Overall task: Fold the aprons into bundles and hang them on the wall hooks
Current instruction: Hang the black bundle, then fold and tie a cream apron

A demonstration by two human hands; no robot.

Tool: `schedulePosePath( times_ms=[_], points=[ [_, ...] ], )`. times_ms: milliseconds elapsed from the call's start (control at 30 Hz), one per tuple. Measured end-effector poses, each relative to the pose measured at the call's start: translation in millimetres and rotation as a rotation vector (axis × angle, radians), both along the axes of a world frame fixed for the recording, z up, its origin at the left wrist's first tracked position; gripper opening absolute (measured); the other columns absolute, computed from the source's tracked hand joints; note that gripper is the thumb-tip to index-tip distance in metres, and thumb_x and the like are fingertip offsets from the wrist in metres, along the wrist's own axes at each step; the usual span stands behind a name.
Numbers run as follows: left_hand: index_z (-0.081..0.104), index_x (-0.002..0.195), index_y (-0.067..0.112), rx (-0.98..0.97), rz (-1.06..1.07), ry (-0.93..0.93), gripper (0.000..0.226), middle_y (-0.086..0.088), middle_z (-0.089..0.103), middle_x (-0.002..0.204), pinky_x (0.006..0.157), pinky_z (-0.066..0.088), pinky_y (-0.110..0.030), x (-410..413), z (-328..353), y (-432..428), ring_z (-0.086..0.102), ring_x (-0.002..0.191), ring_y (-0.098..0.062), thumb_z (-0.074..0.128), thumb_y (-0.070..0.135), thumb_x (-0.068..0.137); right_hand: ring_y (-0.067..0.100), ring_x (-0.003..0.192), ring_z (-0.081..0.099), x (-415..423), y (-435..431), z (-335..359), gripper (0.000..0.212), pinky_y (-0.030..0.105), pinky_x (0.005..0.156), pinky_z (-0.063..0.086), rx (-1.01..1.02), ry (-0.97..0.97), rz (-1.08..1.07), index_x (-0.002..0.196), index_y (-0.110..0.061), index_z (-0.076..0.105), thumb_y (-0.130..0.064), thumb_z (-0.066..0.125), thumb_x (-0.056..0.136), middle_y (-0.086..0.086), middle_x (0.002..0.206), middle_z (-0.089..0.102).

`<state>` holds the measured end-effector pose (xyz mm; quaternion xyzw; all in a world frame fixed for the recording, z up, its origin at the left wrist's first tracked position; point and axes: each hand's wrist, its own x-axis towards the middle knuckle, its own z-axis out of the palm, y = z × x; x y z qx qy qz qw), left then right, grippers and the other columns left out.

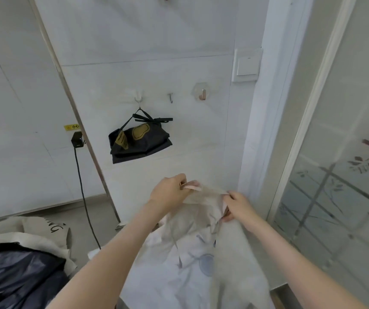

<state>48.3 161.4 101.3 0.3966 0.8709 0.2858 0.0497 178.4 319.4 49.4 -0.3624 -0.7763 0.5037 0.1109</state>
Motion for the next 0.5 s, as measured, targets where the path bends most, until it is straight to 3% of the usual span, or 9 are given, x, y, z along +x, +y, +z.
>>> schedulePosePath(
  times_ms=[100,167,233,300,400,500],
  points=[
    [0.046,0.075,0.023,-0.147,-0.163,-0.178,0.036,0.006,0.049,0.073,0.061,0.029,-0.028,-6.9,12.7,-5.3,0.048,0.074,-0.016,0.069,0.05,0.081,0.023,0.048,0.063,-1.1,13.9,26.7,0.026,0.017,0.037,0.04,0.127,0.145,-0.1,0.094,0.001,0.058,-0.01,0.036,0.099,0.024,0.081,0.064],
    [0.055,0.084,0.023,-0.311,-0.211,-0.194,0.021,0.006,0.057,0.088,0.066,0.034,-0.025,-13.0,15.8,-8.8,0.054,0.089,-0.019,0.068,0.039,0.084,0.022,0.048,0.058,-4.1,22.1,43.7,0.026,0.017,0.037,0.042,0.121,0.233,-0.131,0.096,-0.001,0.057,-0.009,0.033,0.1,0.023,0.081,0.062],
    [0.054,0.071,0.022,-0.367,-0.184,-0.244,0.02,0.005,0.056,0.078,0.062,0.034,-0.024,-20.2,14.7,-13.4,0.053,0.078,-0.016,0.062,0.033,0.086,0.023,0.05,0.058,-7.2,29.3,55.7,0.027,0.023,0.042,0.046,0.121,0.303,-0.138,0.094,-0.002,0.059,-0.011,0.034,0.1,0.024,0.079,0.062],
    [0.057,0.074,0.017,-0.323,-0.134,-0.248,0.026,0.003,0.055,0.074,0.061,0.033,-0.024,-25.2,16.2,-17.3,0.049,0.069,-0.012,0.055,0.035,0.092,0.021,0.057,0.059,-6.1,34.6,66.0,0.021,0.028,0.049,0.049,0.097,0.352,-0.104,0.092,-0.006,0.06,-0.006,0.039,0.096,0.018,0.079,0.062],
    [0.065,0.091,0.018,-0.078,-0.067,-0.25,0.023,0.006,0.063,0.083,0.066,0.037,-0.021,-27.5,19.1,-19.8,0.053,0.076,-0.008,0.046,0.028,0.099,0.018,0.08,0.061,-2.9,40.1,72.8,0.012,0.032,0.068,0.049,0.17,0.312,0.027,0.094,-0.013,0.059,-0.005,0.057,0.086,0.005,0.09,0.064],
    [0.056,0.084,0.007,0.08,0.016,-0.163,0.028,-0.011,0.06,0.083,0.069,0.034,-0.029,-33.9,15.9,-22.4,0.049,0.077,-0.018,0.041,0.025,0.1,0.018,0.083,0.057,-2.8,47.1,68.6,0.018,0.024,0.065,0.041,0.298,0.221,0.044,0.091,-0.014,0.06,-0.001,0.064,0.079,0.001,0.09,0.062]
  ],
)
